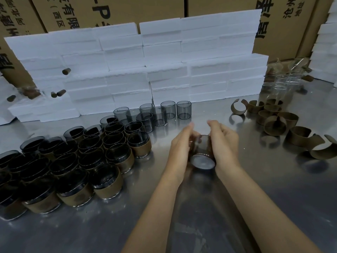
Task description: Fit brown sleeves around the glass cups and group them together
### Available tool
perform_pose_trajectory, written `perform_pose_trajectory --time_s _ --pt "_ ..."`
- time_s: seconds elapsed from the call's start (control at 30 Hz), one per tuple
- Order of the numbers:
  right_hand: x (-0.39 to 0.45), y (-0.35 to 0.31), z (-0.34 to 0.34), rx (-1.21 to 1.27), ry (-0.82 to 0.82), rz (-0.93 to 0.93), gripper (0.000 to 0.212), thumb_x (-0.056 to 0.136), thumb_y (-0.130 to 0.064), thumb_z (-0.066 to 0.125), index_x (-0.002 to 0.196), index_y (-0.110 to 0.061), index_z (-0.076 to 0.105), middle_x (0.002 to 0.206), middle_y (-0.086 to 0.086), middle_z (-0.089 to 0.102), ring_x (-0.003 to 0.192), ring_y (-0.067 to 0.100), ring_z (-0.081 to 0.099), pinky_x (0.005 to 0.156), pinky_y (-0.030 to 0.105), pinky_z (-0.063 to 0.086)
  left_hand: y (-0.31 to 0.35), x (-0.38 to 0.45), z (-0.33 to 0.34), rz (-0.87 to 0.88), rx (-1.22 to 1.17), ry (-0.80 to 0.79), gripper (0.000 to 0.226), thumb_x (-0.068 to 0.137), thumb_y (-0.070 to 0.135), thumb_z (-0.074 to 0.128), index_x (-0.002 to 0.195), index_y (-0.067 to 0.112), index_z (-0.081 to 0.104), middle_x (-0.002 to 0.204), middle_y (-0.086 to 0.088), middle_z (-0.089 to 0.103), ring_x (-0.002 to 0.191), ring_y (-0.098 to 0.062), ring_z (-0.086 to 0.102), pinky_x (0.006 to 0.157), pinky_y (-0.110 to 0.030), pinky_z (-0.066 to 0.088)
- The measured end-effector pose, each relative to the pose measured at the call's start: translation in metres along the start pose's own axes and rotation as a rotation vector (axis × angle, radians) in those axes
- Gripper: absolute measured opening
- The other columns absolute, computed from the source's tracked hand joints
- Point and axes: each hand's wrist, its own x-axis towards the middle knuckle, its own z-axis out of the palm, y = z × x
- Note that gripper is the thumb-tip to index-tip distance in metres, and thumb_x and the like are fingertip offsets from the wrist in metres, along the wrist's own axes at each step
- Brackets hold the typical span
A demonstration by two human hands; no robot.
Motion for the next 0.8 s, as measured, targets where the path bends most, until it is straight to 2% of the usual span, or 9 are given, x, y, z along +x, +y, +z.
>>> perform_pose_trajectory --time_s 0.1,0.2,0.3,0.37,0.47,0.53,0.6,0.7,0.8 --pt "0.006 -0.002 -0.007 -0.041 0.103 -0.202 0.051 0.098 -0.025 0.058 0.057 -0.013 0.032 0.053 -0.003 0.029 0.056 0.015 0.030 0.057 0.033 0.028 0.001 -0.009 0.006 0.001 0.222 -0.133 0.051 0.070 0.072 0.067 0.099 0.031 0.064 0.086 0.004 0.068 0.060 -0.007 0.063 0.052 -0.021 0.048" --pt "0.009 0.000 -0.009 0.023 0.117 -0.227 0.048 0.094 -0.035 0.056 0.063 -0.001 0.042 0.057 0.003 0.039 0.057 0.012 0.040 0.057 0.028 0.036 0.001 -0.013 0.013 -0.037 0.206 -0.145 0.066 0.058 0.065 0.075 0.111 0.030 0.057 0.089 0.001 0.069 0.055 -0.006 0.062 0.050 -0.022 0.048" --pt "0.013 -0.002 -0.009 0.107 0.016 -0.113 0.033 0.088 -0.041 0.053 0.070 -0.015 0.062 0.067 -0.010 0.063 0.064 0.004 0.057 0.066 0.018 0.046 0.003 -0.011 0.012 -0.084 -0.057 -0.040 0.054 0.076 0.047 0.083 0.116 0.019 0.060 0.092 -0.008 0.074 0.067 -0.017 0.070 0.060 -0.029 0.054" --pt "0.015 0.001 -0.008 0.080 -0.109 0.018 0.026 0.090 -0.041 0.053 0.090 -0.021 0.070 0.094 -0.002 0.072 0.086 0.012 0.065 0.078 0.029 0.049 0.007 -0.008 0.007 -0.122 -0.341 -0.044 0.036 0.095 0.033 0.068 0.116 0.005 0.063 0.097 -0.016 0.069 0.076 -0.023 0.069 0.059 -0.032 0.057" --pt "0.010 0.007 -0.003 0.032 -0.279 0.176 0.032 0.094 -0.047 0.055 0.109 -0.022 0.070 0.108 0.006 0.073 0.093 0.020 0.068 0.081 0.035 0.050 0.009 -0.005 -0.003 -0.148 -0.576 -0.107 0.036 0.104 0.030 0.048 0.111 -0.002 0.064 0.103 -0.024 0.068 0.085 -0.030 0.070 0.064 -0.035 0.061" --pt "0.007 0.007 0.003 0.030 -0.317 0.208 0.048 0.086 -0.058 0.061 0.115 -0.022 0.071 0.112 0.005 0.075 0.103 0.020 0.071 0.093 0.036 0.053 0.008 -0.005 -0.005 -0.143 -0.615 -0.141 0.040 0.105 0.031 0.043 0.107 0.000 0.067 0.098 -0.021 0.073 0.082 -0.028 0.073 0.065 -0.036 0.062" --pt "0.004 0.005 0.004 0.069 -0.375 0.226 0.058 0.072 -0.067 0.065 0.110 -0.024 0.073 0.106 0.002 0.077 0.102 0.019 0.072 0.089 0.034 0.053 0.007 -0.004 -0.003 -0.130 -0.574 -0.144 0.046 0.107 0.034 0.038 0.099 0.005 0.075 0.096 -0.017 0.075 0.081 -0.026 0.073 0.065 -0.035 0.060" --pt "-0.002 0.001 0.001 0.074 -0.515 0.249 0.047 0.074 -0.070 0.061 0.082 -0.026 0.074 0.083 0.003 0.071 0.076 0.019 0.065 0.065 0.032 0.043 0.003 -0.002 0.004 -0.123 -0.290 0.001 0.048 0.107 0.041 0.037 0.089 0.016 0.074 0.079 -0.005 0.072 0.070 -0.020 0.062 0.055 -0.028 0.044" --pt "-0.002 0.002 -0.002 0.123 -0.512 0.276 0.044 0.076 -0.061 0.061 0.084 -0.019 0.071 0.082 0.011 0.068 0.073 0.024 0.063 0.071 0.038 0.047 0.001 0.000 0.004 -0.098 -0.057 0.161 0.044 0.108 0.050 0.037 0.089 0.023 0.067 0.074 0.003 0.069 0.061 -0.011 0.058 0.051 -0.024 0.039"
